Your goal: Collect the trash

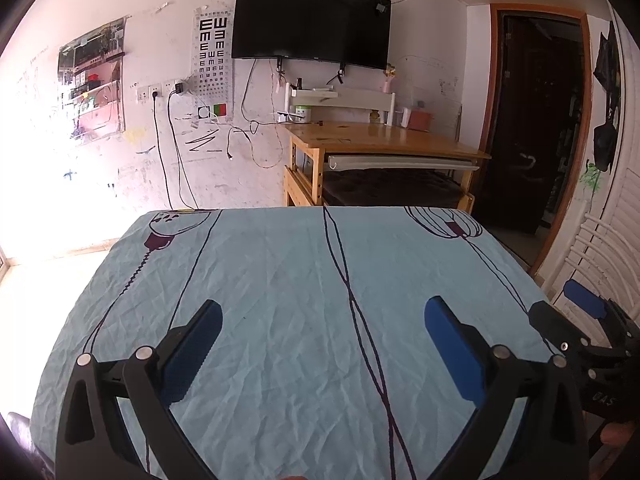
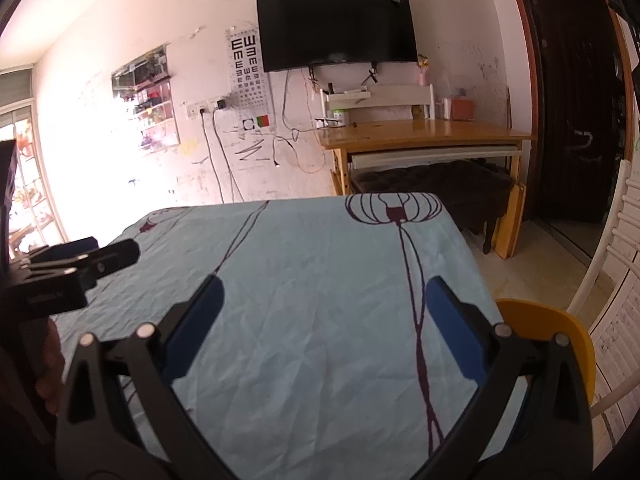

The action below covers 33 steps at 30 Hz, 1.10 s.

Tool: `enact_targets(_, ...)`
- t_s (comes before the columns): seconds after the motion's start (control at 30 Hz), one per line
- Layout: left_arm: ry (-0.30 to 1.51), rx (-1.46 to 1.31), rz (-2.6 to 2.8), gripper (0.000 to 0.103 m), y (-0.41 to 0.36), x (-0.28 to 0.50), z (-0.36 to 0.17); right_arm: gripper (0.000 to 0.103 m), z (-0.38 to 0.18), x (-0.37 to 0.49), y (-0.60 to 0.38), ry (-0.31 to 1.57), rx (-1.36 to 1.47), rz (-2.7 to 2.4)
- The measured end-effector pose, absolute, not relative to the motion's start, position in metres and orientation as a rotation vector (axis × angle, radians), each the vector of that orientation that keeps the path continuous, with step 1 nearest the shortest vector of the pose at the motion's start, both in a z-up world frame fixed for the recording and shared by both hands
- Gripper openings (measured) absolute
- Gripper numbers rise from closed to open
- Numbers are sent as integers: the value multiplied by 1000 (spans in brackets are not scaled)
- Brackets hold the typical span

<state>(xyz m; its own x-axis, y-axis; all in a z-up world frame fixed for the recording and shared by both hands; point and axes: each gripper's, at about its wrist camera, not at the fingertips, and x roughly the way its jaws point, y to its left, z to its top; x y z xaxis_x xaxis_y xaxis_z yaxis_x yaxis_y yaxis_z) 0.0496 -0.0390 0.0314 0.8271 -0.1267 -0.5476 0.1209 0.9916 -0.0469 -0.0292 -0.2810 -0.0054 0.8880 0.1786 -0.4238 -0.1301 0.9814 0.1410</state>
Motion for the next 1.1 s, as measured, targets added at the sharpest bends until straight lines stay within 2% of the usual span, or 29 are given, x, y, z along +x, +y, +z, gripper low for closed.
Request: enact_targets(1.1,594,-10,-121,96,-44,52,23,97,-10,-28,-277,459,103,165)
